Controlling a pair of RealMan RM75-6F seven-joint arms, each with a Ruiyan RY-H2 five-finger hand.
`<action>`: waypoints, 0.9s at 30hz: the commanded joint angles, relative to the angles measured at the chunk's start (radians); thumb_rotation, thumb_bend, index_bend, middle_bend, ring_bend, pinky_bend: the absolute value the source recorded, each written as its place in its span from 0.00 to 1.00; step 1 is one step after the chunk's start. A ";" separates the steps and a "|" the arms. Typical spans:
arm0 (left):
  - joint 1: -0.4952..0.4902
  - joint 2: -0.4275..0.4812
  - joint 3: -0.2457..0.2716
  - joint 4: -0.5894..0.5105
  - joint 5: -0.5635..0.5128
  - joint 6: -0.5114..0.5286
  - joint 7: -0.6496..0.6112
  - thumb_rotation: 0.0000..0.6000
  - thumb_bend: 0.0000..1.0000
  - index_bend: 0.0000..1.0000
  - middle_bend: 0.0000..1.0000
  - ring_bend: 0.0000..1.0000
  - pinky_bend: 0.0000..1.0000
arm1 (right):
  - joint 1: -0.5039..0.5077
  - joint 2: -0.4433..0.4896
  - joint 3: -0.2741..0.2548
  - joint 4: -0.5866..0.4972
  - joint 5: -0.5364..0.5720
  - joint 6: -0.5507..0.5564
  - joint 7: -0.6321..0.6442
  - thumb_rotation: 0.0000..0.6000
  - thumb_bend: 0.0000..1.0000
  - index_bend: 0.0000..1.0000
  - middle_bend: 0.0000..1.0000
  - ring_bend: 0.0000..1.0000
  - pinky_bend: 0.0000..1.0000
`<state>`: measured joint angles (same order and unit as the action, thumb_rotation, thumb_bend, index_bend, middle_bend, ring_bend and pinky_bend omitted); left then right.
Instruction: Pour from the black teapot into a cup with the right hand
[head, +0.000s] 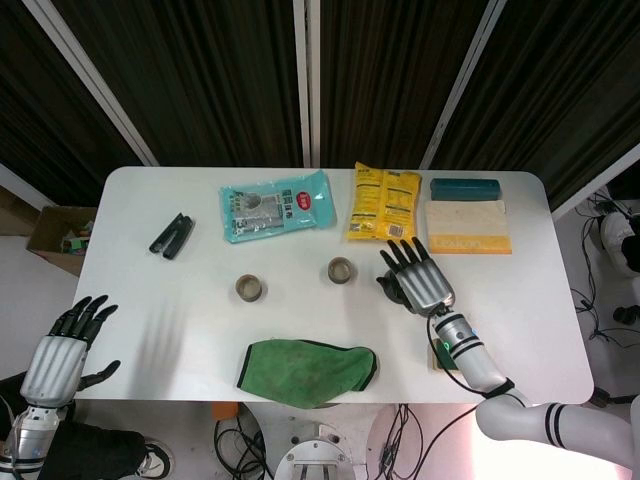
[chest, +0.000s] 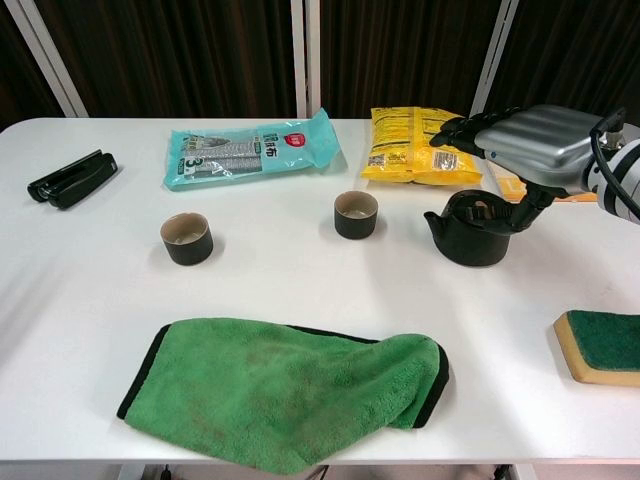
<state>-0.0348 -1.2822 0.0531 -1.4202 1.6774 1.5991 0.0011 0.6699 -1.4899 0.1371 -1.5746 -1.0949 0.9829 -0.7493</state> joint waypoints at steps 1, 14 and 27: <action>0.000 0.001 -0.001 -0.001 -0.003 -0.002 0.000 1.00 0.13 0.17 0.09 0.07 0.21 | 0.036 0.009 0.020 -0.001 0.050 -0.030 -0.033 0.95 0.23 0.00 0.00 0.00 0.00; -0.004 0.004 -0.005 -0.006 -0.020 -0.022 0.007 1.00 0.13 0.17 0.09 0.07 0.21 | 0.155 0.041 0.043 0.012 0.239 -0.111 -0.102 0.95 0.23 0.00 0.00 0.00 0.00; -0.011 0.011 -0.010 -0.028 -0.038 -0.046 0.032 1.00 0.13 0.17 0.09 0.07 0.21 | 0.278 0.033 0.021 0.101 0.390 -0.196 -0.107 0.95 0.23 0.00 0.00 0.00 0.00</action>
<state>-0.0455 -1.2717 0.0432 -1.4478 1.6399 1.5532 0.0324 0.9426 -1.4541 0.1626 -1.4784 -0.7098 0.7911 -0.8590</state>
